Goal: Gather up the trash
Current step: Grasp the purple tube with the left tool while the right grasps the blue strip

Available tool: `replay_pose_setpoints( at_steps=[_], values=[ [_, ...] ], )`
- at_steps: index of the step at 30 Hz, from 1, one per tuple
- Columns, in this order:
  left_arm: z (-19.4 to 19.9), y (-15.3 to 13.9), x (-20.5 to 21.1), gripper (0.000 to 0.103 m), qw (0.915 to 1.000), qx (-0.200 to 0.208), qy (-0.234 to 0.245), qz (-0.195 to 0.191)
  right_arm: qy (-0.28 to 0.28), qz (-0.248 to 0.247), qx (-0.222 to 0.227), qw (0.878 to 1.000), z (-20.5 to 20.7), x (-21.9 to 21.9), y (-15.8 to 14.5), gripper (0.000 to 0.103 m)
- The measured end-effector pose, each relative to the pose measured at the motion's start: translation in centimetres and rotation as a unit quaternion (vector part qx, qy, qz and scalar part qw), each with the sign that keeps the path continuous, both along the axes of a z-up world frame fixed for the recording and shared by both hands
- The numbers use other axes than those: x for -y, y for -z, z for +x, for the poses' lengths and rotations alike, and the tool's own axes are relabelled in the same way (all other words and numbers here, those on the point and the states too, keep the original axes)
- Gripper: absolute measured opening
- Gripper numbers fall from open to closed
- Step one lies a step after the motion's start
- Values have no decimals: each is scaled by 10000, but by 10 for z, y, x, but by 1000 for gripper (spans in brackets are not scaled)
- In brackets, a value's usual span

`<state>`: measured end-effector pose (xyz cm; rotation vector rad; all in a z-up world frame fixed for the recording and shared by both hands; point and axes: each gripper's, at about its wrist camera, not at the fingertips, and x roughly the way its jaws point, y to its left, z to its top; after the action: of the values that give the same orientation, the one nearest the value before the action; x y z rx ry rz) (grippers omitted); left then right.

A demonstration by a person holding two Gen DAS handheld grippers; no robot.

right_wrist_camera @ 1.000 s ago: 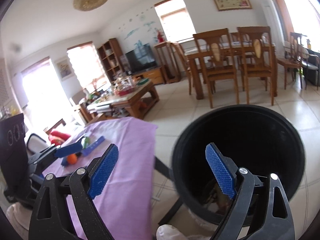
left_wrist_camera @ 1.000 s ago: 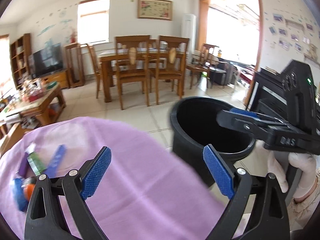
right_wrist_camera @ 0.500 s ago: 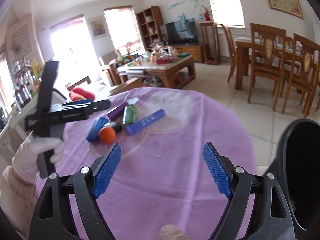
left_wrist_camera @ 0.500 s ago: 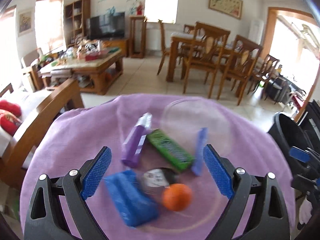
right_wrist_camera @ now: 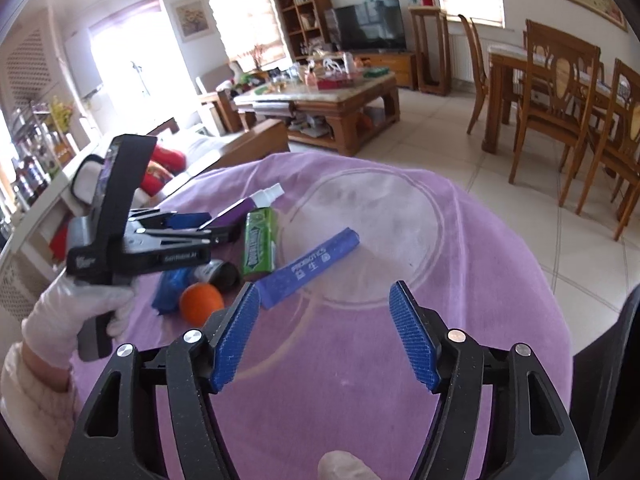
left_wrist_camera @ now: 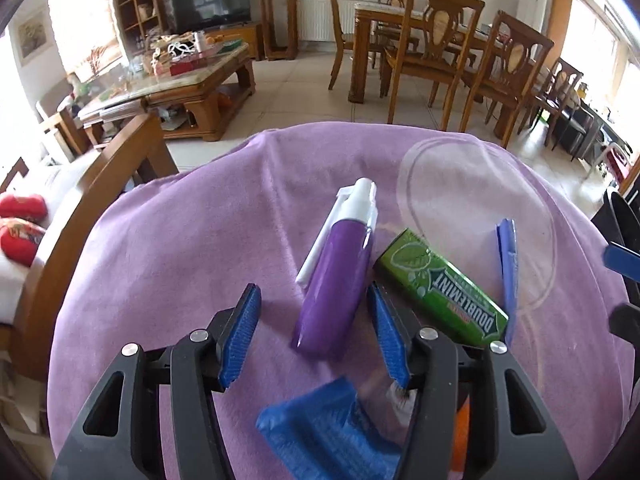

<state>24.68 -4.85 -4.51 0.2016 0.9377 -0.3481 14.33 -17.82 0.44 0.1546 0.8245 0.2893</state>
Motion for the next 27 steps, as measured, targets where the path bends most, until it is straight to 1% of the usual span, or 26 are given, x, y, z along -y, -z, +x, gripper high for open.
replay_pose_setpoints(
  at_steps=[1, 3, 5, 8, 10, 11, 13, 15, 16, 17, 18, 19, 21, 22, 23, 25, 27],
  values=[
    [-1, 1, 1, 55, 10000, 28, 34, 15, 24, 34, -128, 9999, 12, -2, 4, 63],
    [2, 3, 3, 53, 9999, 113, 49, -15, 71, 111, -414, 9991, 35, -6, 14, 61],
    [0, 5, 3, 39, 9996, 277, 64, -6, 110, 75, -590, 9982, 51, -10, 23, 54],
    [-3, 7, -3, 35, 9994, 347, 32, -56, 179, -37, -753, 9970, 67, -19, 34, 49],
    [1, 5, -6, 35, 9993, 334, -24, -173, 210, -261, -646, 9974, 71, -25, 34, 47],
    [2, 3, -9, 32, 9991, 336, -117, -239, 191, -308, -636, 9973, 73, -29, 35, 46],
    [-1, -3, -18, 31, 9975, 455, -313, -440, 114, -554, -568, 9968, 75, -37, 37, 45],
    [-1, -10, -25, 31, 9959, 607, -442, -513, -4, -889, -439, 9951, 73, -47, 38, 32],
    [-1, -13, -30, 30, 9947, 673, -504, -592, -54, -1071, -372, 9935, 71, -51, 39, 25],
    [-3, -17, -36, 30, 9929, 734, -575, -741, -96, -1141, -335, 9929, 70, -55, 39, 20],
    [-5, -21, -41, 29, 9910, 792, -637, -876, -147, -1081, -347, 9934, 69, -56, 39, 7],
    [-7, -24, -44, 28, 9895, 854, -664, -960, -110, -944, -389, 9947, 69, -54, 40, 7],
    [-13, -32, -49, 25, 9859, 1043, -729, -1086, -68, -435, -419, 9981, 67, -44, 40, 6],
    [-13, -35, -49, 25, 9852, 1070, -752, -1109, -11, -262, -385, 9989, 64, -37, 38, 5],
    [-15, -36, -52, 25, 9841, 1084, -768, -1182, 48, -202, -313, 9993, 60, -32, 34, 5],
    [-18, -38, -55, 25, 9819, 1090, -776, -1339, 43, 135, -113, 9998, 45, -22, 22, 5],
    [-19, -40, -56, 24, 9810, 1119, -772, -1387, 76, 300, 34, 9995, 28, -11, 9, 5]
  ],
)
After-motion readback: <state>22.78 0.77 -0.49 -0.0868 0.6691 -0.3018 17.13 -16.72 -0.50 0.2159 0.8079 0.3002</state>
